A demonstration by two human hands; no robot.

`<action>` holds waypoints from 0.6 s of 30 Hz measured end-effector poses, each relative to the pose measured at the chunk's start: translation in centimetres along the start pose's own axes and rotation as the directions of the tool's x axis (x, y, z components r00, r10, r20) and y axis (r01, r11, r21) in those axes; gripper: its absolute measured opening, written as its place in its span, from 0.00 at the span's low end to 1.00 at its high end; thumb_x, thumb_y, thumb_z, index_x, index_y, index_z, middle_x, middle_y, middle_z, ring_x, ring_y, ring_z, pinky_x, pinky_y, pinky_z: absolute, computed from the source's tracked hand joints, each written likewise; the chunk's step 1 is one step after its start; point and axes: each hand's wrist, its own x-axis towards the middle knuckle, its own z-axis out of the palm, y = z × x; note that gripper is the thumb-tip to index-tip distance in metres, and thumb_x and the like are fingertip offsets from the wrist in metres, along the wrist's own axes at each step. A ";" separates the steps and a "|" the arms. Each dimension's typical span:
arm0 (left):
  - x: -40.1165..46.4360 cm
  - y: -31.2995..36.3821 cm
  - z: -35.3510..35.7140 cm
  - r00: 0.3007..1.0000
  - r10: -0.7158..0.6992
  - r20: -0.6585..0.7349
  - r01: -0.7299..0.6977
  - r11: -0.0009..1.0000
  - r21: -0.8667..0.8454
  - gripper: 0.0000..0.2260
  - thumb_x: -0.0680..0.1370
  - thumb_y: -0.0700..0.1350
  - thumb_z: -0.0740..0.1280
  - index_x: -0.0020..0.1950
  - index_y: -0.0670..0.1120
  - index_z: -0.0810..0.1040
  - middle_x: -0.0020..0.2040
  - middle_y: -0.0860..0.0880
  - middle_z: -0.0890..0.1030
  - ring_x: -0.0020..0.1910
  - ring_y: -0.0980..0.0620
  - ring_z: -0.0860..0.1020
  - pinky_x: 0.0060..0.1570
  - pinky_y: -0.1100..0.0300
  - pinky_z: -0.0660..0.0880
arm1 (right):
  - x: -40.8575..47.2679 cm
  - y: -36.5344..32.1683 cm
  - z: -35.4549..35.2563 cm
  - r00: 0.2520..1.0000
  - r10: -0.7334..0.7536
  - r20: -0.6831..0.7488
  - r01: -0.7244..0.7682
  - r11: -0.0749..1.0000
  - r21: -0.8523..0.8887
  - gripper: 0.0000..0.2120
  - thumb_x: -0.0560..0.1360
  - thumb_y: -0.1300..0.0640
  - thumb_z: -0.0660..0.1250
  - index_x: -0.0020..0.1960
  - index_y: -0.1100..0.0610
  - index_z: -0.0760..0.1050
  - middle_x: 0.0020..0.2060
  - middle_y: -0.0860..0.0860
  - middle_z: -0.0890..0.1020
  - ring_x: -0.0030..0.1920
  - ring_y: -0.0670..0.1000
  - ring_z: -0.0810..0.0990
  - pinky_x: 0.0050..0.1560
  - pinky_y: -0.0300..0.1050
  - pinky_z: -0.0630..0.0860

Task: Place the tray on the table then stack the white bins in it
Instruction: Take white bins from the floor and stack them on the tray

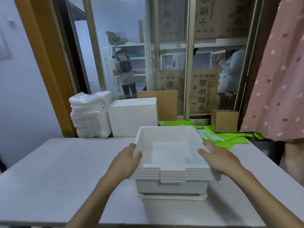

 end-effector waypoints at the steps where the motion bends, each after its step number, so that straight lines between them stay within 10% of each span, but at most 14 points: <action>1: 0.2 0.1 0.1 1.000 -0.002 -0.003 0.003 1.000 0.017 0.21 0.80 0.54 0.54 0.73 0.50 0.63 0.63 0.48 0.75 0.56 0.47 0.77 0.53 0.50 0.77 | 0.1 0.0 0.1 1.000 0.002 -0.012 -0.002 1.000 -0.004 0.25 0.77 0.39 0.53 0.73 0.43 0.59 0.67 0.51 0.74 0.66 0.56 0.72 0.59 0.49 0.71; 12: 0.9 -0.9 -1.2 0.983 -0.081 0.163 0.116 0.968 -0.220 0.24 0.78 0.58 0.54 0.74 0.53 0.61 0.67 0.46 0.73 0.58 0.47 0.75 0.54 0.55 0.73 | -0.2 -1.0 -1.0 0.995 -0.014 -0.101 -0.005 0.983 -0.185 0.27 0.77 0.36 0.50 0.73 0.44 0.62 0.68 0.52 0.73 0.68 0.56 0.71 0.58 0.50 0.71; 18: 0.7 -4.3 -6.9 0.978 -0.180 -0.108 0.157 0.969 -0.189 0.24 0.79 0.57 0.55 0.72 0.47 0.66 0.71 0.45 0.70 0.65 0.45 0.70 0.60 0.51 0.67 | -1.3 -7.8 -0.3 0.932 -0.298 -0.206 0.266 0.949 -0.170 0.27 0.76 0.38 0.57 0.71 0.50 0.67 0.66 0.52 0.74 0.66 0.56 0.72 0.57 0.51 0.74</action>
